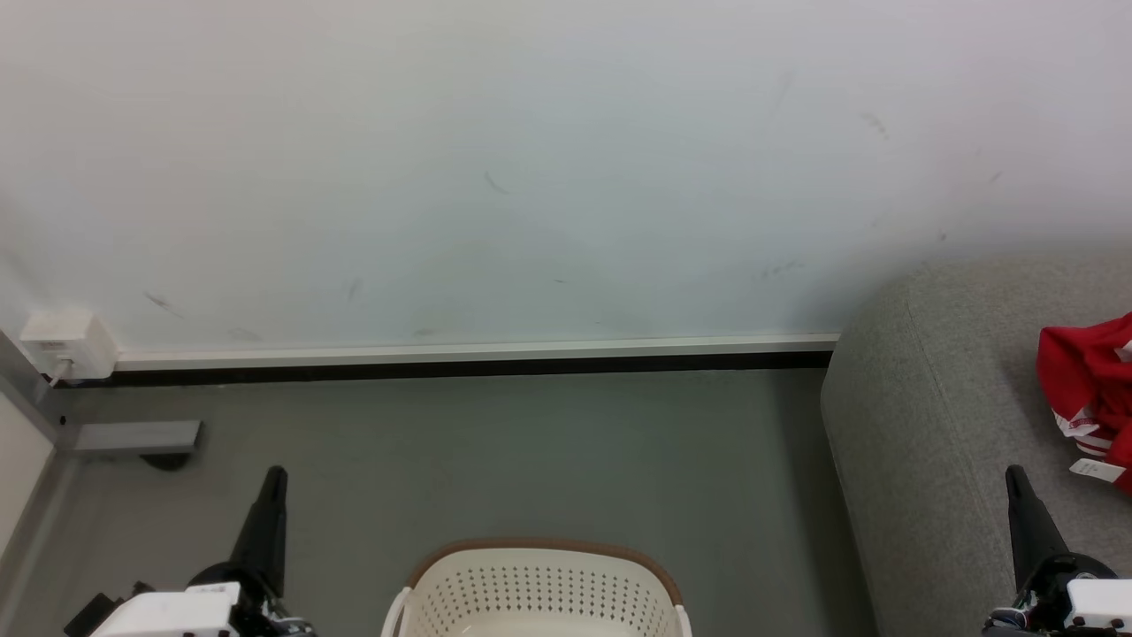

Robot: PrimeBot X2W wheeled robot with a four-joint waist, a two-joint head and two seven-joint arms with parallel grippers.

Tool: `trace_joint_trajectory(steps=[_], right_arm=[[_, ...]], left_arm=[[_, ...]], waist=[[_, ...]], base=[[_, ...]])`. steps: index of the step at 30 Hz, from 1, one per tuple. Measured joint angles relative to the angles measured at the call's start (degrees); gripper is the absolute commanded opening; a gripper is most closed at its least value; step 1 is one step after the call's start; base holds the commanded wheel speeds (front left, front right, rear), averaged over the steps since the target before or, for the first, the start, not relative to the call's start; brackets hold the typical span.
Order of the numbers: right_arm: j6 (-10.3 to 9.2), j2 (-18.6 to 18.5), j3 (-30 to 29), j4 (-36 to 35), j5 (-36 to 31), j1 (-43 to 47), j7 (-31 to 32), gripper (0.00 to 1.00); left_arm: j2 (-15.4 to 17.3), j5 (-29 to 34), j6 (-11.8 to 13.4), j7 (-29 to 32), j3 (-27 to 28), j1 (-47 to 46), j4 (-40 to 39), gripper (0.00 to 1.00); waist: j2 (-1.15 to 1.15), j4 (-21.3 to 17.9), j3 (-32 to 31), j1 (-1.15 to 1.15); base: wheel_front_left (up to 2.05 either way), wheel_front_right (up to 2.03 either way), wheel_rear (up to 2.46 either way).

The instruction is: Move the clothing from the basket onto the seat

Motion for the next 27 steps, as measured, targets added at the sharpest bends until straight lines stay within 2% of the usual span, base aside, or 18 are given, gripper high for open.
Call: trace_joint_trajectory(steps=[27], right_arm=[[0.00,0.00,-0.01,0.00,0.00,-0.01,0.00,0.00]], left_arm=[[0.00,0.00,0.00,0.00,0.01,-0.01,0.00,0.00]], waist=[[0.00,0.00,0.00,0.00]], base=[[0.00,0.00,0.00]])
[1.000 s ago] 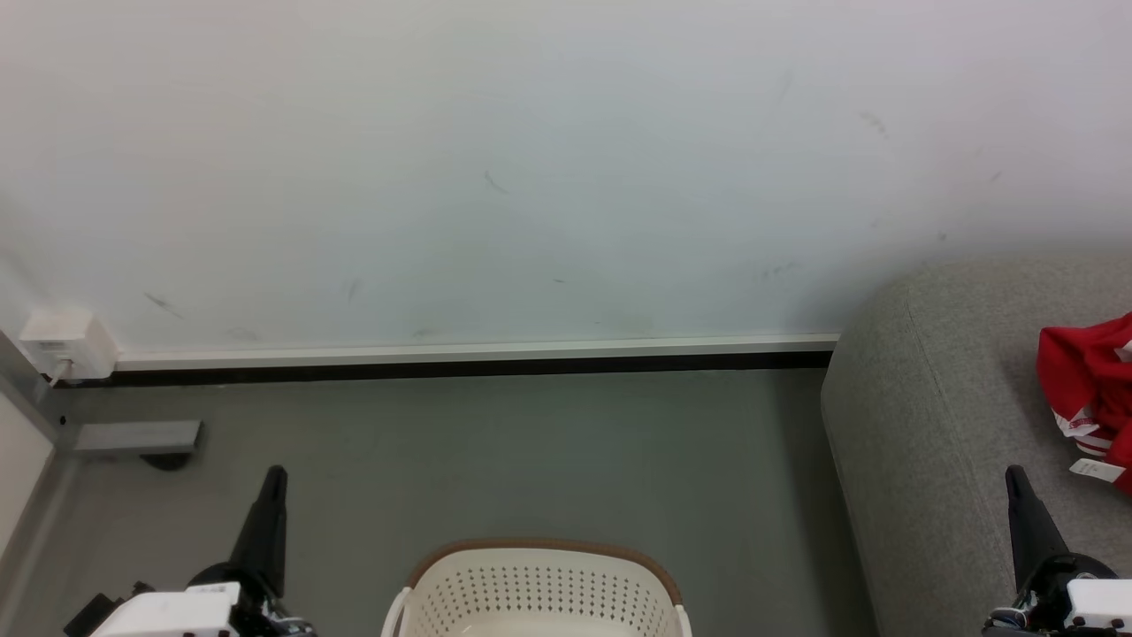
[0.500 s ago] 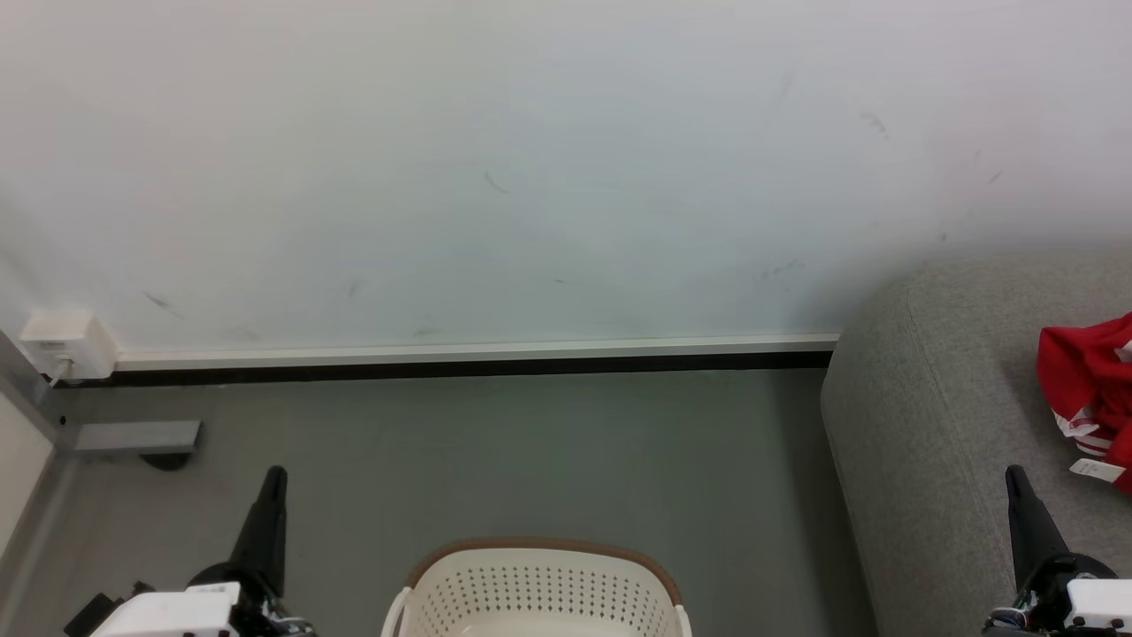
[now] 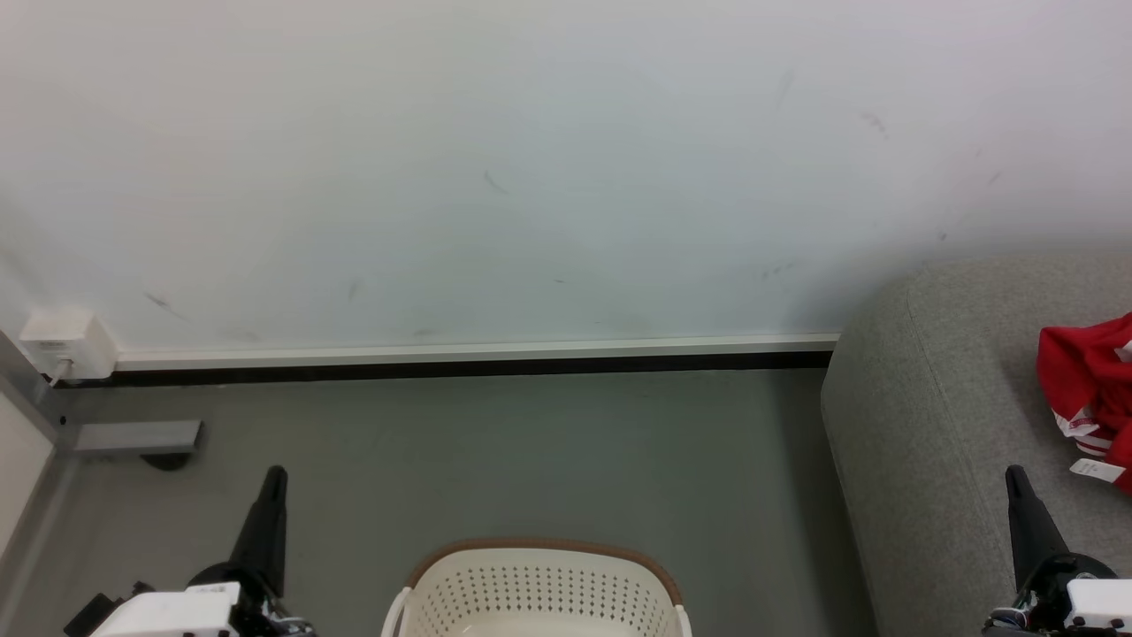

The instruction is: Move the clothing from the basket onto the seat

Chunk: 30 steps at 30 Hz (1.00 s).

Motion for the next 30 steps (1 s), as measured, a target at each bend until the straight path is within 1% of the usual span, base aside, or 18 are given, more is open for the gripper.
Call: trace_joint_trajectory(steps=[30], right_arm=[[0.00,0.00,0.00,0.00,0.00,-0.01,0.00,0.00]], left_arm=[[0.00,0.00,0.00,0.00,-0.01,0.00,0.00,0.00]], waist=[[0.00,0.00,0.00,0.00]], base=[[0.00,0.00,0.00]])
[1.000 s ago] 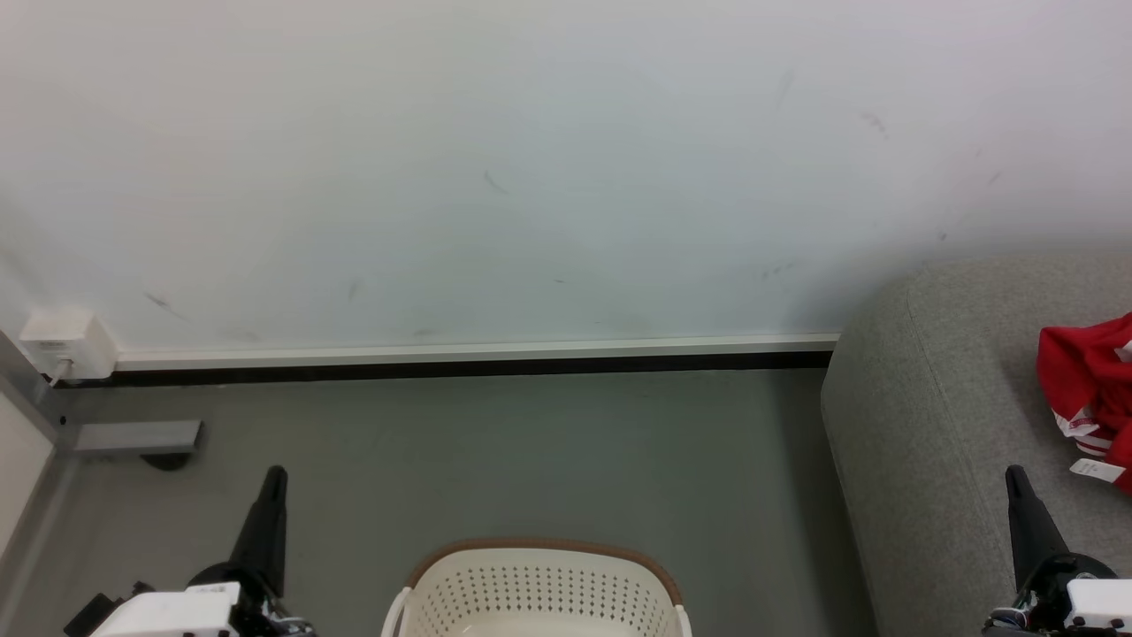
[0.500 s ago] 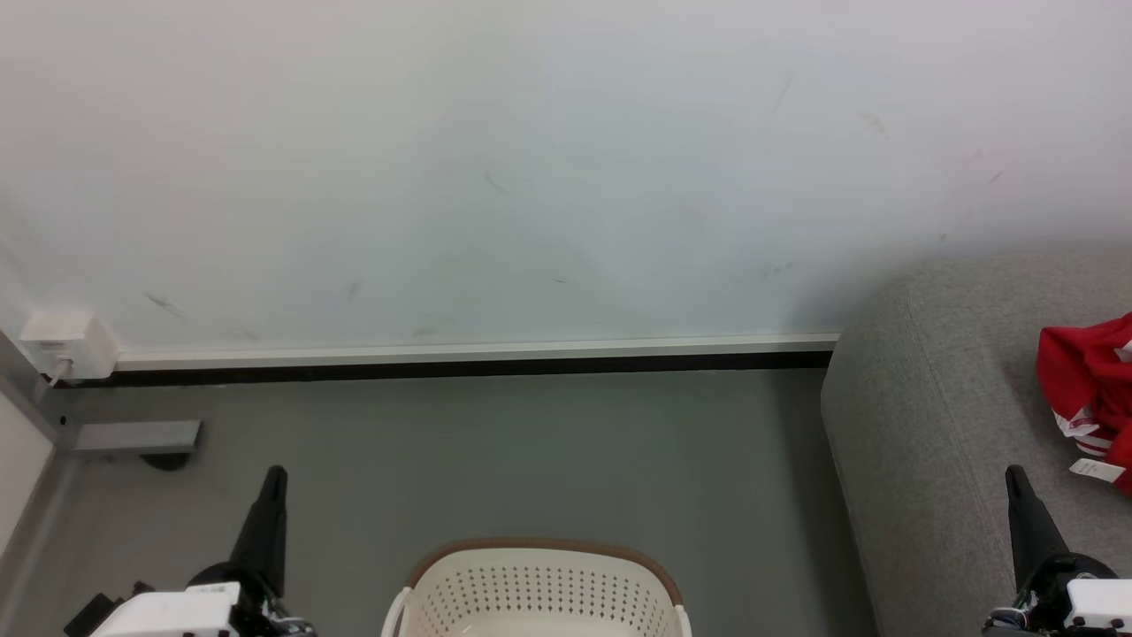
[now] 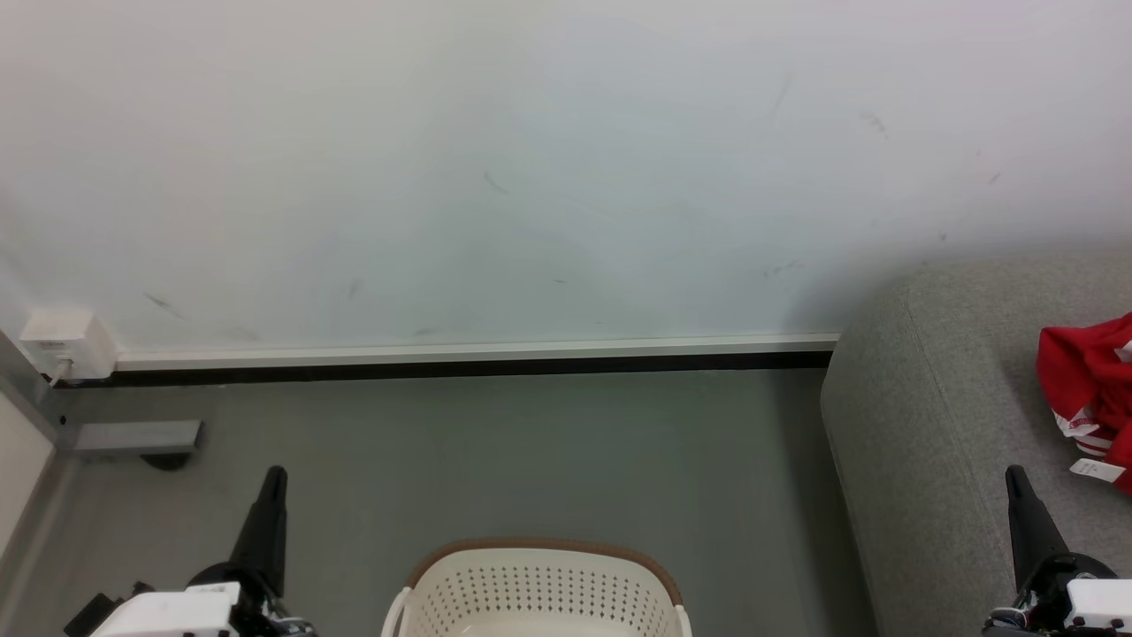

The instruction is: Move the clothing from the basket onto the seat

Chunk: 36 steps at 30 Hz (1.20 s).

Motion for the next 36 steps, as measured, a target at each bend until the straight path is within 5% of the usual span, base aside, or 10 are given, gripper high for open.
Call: trace_joint_trajectory(steps=[36], right_arm=[[0.00,0.00,0.00,0.00,0.00,0.00,0.00,0.00]], left_arm=[[0.00,0.00,0.00,0.00,-0.02,0.00,0.00,0.00]], waist=[[0.00,0.00,0.00,0.00]], base=[[0.00,0.00,0.00]])
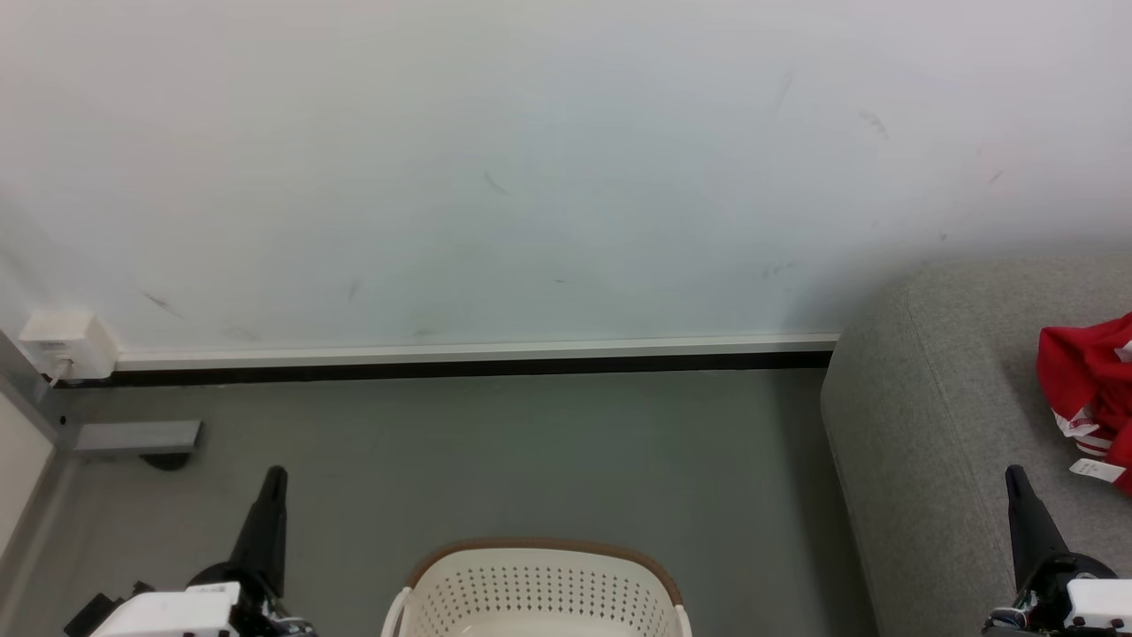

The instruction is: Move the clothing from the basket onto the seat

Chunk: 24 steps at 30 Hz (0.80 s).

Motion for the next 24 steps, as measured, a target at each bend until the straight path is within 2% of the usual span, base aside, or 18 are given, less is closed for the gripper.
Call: trace_joint_trajectory(steps=[24], right_arm=[[0.00,0.00,0.00,0.00,0.00,0.00,0.00,0.00]], left_arm=[[0.00,0.00,0.00,0.00,-0.01,-0.01,0.00,0.00]], waist=[[0.00,0.00,0.00,0.00]], base=[[0.00,0.00,0.00]])
